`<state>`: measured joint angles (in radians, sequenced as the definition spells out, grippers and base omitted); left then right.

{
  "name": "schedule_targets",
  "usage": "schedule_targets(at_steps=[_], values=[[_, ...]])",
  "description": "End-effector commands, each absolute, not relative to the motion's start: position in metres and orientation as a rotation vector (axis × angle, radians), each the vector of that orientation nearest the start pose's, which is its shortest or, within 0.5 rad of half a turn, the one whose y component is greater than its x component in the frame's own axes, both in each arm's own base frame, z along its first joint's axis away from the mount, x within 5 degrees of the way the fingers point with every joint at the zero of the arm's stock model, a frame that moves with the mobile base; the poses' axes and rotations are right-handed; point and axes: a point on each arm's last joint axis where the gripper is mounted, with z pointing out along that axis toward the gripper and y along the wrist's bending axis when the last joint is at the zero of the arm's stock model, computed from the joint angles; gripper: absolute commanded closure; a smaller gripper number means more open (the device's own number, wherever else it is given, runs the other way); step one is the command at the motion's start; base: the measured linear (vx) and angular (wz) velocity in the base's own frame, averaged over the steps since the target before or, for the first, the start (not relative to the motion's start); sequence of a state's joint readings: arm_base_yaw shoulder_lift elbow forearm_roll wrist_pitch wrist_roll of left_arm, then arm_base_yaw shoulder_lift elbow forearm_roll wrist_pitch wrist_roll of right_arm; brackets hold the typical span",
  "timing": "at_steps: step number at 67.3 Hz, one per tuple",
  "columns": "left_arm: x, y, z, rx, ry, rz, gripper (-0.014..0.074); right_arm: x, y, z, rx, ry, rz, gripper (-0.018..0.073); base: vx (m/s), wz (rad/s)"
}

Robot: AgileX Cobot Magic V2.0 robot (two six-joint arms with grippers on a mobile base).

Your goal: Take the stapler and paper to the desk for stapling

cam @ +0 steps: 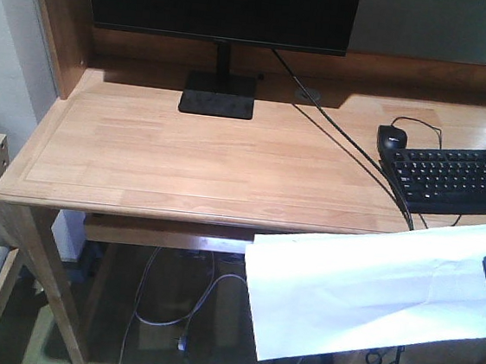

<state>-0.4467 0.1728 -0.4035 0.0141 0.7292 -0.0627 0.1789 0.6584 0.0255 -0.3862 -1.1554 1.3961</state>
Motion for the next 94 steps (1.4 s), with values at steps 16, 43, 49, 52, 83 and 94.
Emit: schedule_targets(at_steps=[16, 43, 49, 52, 83, 94], values=[[0.0414, -0.0191, 0.2914, 0.358, 1.831, -0.341, 0.0603, 0.0753, 0.0463, 0.2527, 0.193, 1.015, 1.516, 0.0561, 0.1, 0.0], [0.0414, -0.0191, 0.2914, 0.358, 1.831, -0.341, 0.0603, 0.0753, 0.0463, 0.2527, 0.193, 1.015, 1.516, 0.0561, 0.09, 0.0], [0.0414, -0.0191, 0.2914, 0.358, 1.831, -0.341, 0.0603, 0.0753, 0.0463, 0.2527, 0.193, 1.015, 1.516, 0.0561, 0.08, 0.0], [0.0414, -0.0191, 0.2914, 0.358, 1.831, -0.341, 0.0603, 0.0753, 0.0463, 0.2527, 0.193, 1.015, 1.516, 0.0561, 0.08, 0.0], [0.0414, -0.0191, 0.2914, 0.358, 1.831, -0.341, 0.0603, 0.0753, 0.0463, 0.2527, 0.193, 1.015, 1.516, 0.0561, 0.06, 0.0], [0.0414, -0.0191, 0.2914, 0.358, 1.831, -0.341, 0.0603, 0.0753, 0.0463, 0.2527, 0.193, 1.015, 1.516, 0.0561, 0.05, -0.01]])
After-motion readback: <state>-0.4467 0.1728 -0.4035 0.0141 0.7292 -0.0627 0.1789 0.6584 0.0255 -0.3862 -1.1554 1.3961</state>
